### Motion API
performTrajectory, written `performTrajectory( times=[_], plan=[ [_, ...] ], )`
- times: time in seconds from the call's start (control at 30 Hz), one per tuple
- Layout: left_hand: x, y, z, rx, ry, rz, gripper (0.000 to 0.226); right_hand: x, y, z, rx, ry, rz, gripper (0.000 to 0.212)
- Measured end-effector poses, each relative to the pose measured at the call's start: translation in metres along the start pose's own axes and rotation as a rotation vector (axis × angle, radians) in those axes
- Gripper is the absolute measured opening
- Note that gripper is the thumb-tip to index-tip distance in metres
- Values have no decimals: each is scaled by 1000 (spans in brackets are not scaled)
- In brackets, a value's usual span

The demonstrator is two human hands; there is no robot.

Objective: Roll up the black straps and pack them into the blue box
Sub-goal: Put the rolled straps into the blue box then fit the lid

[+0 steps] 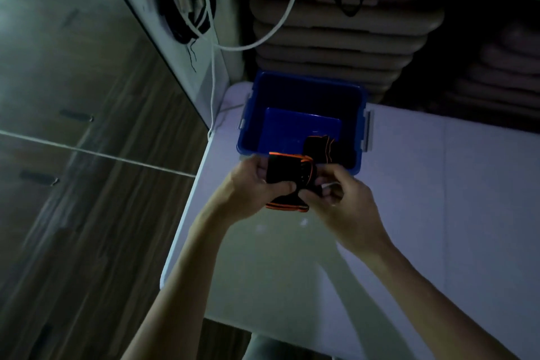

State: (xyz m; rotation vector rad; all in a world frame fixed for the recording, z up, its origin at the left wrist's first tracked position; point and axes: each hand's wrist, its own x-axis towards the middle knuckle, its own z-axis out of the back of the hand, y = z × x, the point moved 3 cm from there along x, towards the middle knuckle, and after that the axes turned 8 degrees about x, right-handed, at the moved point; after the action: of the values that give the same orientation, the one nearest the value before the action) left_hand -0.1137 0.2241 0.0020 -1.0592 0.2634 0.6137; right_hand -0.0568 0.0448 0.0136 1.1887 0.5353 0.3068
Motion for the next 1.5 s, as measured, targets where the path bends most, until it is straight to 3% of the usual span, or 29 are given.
performTrajectory(
  times=[0.1,0.2,0.4,0.5,0.7,0.93,1.17,1.5],
  plan=[
    [29,-37,20,66,-123,-66,41,38,18,5,-30,-158,59,41],
    [69,-50,30,175,-201,-75,40,86,14,0,-5,-184,-2,48],
    [128,-27,13,432,-105,15,61,139,-15,-21,-230,66,-172,31],
    [141,-12,0,542,-1,105,73,148,-26,-30,-387,192,-224,34],
    [155,-4,-17,660,147,141,54,156,-34,-34,-496,284,-298,23],
    [140,-34,-9,740,25,131,46,142,-11,6,-390,137,-156,32],
    [83,-170,-15,617,-120,-134,43,90,74,131,-267,-61,183,8],
    [-74,-484,-68,432,-659,-815,24,-42,237,387,-279,-325,735,7]
  ],
)
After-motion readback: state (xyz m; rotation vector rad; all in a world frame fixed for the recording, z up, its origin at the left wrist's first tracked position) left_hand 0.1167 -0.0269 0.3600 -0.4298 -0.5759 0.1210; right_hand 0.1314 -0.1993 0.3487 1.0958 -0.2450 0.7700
